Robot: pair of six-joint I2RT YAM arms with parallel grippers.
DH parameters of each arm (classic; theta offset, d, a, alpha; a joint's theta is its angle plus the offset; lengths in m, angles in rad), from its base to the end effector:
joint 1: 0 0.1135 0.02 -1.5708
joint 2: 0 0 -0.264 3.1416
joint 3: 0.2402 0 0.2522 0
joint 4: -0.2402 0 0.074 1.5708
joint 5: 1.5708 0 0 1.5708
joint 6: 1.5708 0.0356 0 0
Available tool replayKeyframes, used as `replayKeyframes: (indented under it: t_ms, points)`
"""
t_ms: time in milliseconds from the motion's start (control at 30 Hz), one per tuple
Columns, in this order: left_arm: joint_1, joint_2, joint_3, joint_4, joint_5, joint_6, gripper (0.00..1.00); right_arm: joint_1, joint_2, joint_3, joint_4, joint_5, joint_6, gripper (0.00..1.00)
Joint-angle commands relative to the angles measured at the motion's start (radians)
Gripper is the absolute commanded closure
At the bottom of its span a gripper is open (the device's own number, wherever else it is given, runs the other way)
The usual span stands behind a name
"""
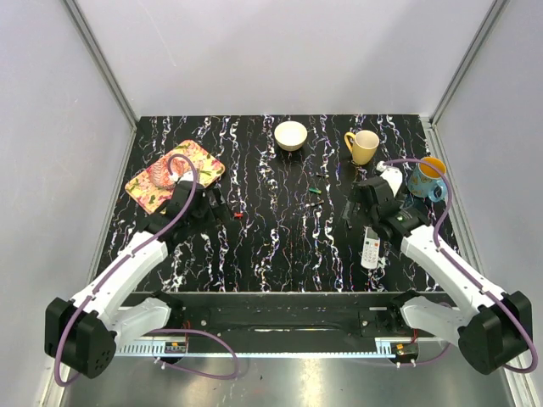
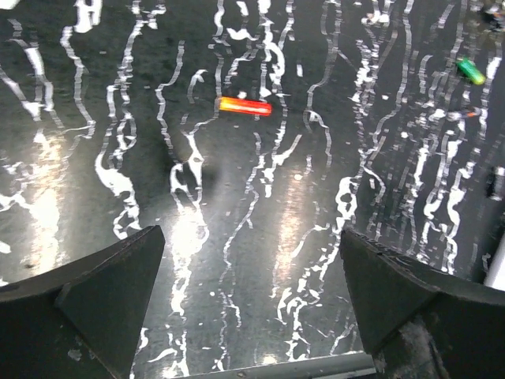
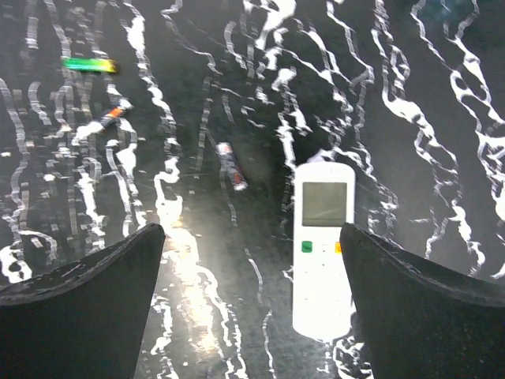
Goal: Load the batteries into the remote control
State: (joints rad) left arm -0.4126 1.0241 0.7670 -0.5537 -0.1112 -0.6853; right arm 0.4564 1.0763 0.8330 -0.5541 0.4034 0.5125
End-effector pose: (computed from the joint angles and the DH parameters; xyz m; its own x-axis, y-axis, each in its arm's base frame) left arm 0.1942 -0.0807 0.2555 -0.7220 -0.3706 -0.5843 -0.1659 0.9126 -0.3737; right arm 0.2050 0.0851 0.2687 -0.6378 0.1893 -0.7466 0.1762 0.9795 0.0978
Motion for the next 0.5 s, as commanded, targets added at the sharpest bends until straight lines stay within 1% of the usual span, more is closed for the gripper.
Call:
replayKeyframes:
  t_ms: [0,33,67,133,167,233,367,467]
  points:
    - [-0.002,-0.024,-0.031,0.141,0.154,0.015,0.01,-0.053,0.0,-0.026,-0.102,0.065,0.083,0.0]
    - [-0.002,-0.035,-0.058,0.196,0.188,0.02,0.01,-0.132,0.034,-0.031,-0.115,0.02,0.09,0.0]
    - [-0.002,-0.065,-0.076,0.225,0.24,0.023,0.01,-0.18,0.048,-0.043,-0.115,-0.074,0.098,0.0]
    - [-0.003,-0.103,-0.135,0.314,0.286,0.021,0.01,-0.235,0.074,-0.037,-0.112,-0.116,0.092,0.01]
    - [-0.003,-0.143,-0.152,0.339,0.324,0.021,0.01,-0.236,0.077,-0.035,-0.11,-0.118,0.086,0.01]
    - [-0.006,-0.186,-0.182,0.383,0.349,0.02,0.01,-0.242,0.099,-0.037,-0.099,-0.121,0.083,0.02]
    - [-0.017,-0.202,-0.183,0.397,0.398,0.038,0.01,-0.245,0.177,-0.028,-0.112,-0.204,0.078,0.04]
    - [-0.034,-0.2,-0.181,0.409,0.41,0.032,0.01,-0.243,0.212,-0.026,-0.118,-0.21,0.096,0.04]
